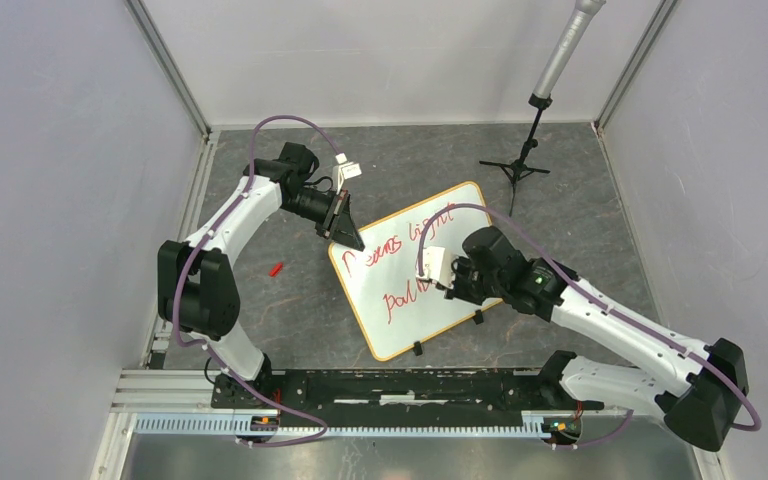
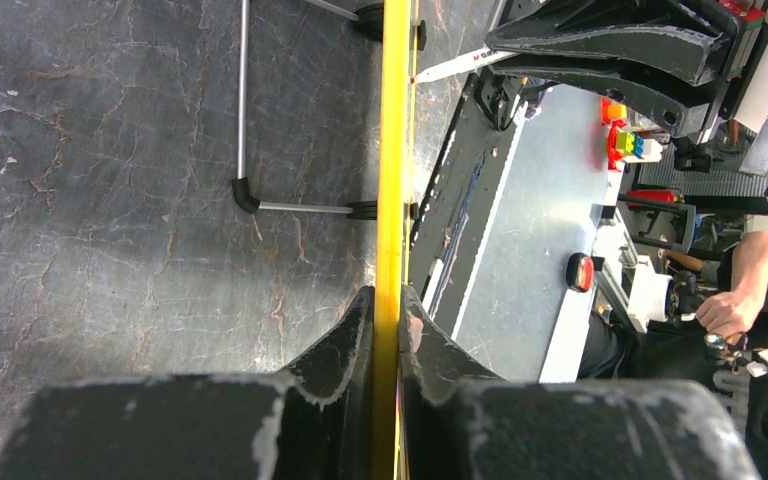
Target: Write a sentence on the whiteboard
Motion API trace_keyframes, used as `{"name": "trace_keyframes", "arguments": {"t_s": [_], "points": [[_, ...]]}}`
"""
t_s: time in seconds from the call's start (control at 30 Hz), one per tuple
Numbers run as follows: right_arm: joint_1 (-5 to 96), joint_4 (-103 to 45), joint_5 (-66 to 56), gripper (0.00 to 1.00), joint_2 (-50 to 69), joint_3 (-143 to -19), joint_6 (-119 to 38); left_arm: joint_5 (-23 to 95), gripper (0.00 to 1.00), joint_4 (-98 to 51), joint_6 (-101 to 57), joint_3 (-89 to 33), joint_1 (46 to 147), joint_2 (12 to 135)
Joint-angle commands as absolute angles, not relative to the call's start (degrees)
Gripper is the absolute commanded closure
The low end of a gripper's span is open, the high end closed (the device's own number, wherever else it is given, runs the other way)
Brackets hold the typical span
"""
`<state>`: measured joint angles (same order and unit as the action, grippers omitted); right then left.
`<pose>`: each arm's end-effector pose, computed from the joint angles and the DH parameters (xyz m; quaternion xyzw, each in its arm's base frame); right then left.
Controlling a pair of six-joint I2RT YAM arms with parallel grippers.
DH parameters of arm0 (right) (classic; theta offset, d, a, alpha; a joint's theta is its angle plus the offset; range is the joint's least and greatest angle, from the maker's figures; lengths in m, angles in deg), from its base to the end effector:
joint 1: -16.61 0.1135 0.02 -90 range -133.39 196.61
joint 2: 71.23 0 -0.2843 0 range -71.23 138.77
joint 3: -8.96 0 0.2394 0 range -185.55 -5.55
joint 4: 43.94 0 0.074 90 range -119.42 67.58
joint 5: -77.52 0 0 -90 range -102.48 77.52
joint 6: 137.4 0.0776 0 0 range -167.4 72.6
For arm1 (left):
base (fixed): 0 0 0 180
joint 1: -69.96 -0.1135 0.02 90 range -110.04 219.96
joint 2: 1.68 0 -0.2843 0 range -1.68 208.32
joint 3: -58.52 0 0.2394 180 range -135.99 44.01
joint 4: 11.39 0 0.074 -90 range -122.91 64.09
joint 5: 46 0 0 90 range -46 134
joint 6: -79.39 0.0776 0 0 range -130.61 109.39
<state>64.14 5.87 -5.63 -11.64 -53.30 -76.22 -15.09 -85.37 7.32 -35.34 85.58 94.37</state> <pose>0.1404 0.1670 0.2591 -0.5915 0.7170 0.1142 0.3508 0.2868 -0.1493 0.2765 0.3061 0.8098 -0.4873 0.1146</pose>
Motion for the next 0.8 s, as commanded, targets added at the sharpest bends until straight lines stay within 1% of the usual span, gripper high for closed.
{"name": "trace_keyframes", "arguments": {"t_s": [0.0,0.33,0.77], "points": [[65.19,5.73,-2.68,1.00,-11.14,-53.11,-76.36,-12.49,0.98,-84.76,8.74,-36.61,85.91,95.58],[66.82,5.33,2.71,1.00,-10.41,-60.15,-75.03,-12.45,0.98,-84.71,8.36,-36.79,85.94,95.37],[71.62,0.26,-1.89,1.00,-6.84,-61.10,-72.19,-12.69,0.98,-84.71,8.51,-36.50,85.93,95.00]]}}
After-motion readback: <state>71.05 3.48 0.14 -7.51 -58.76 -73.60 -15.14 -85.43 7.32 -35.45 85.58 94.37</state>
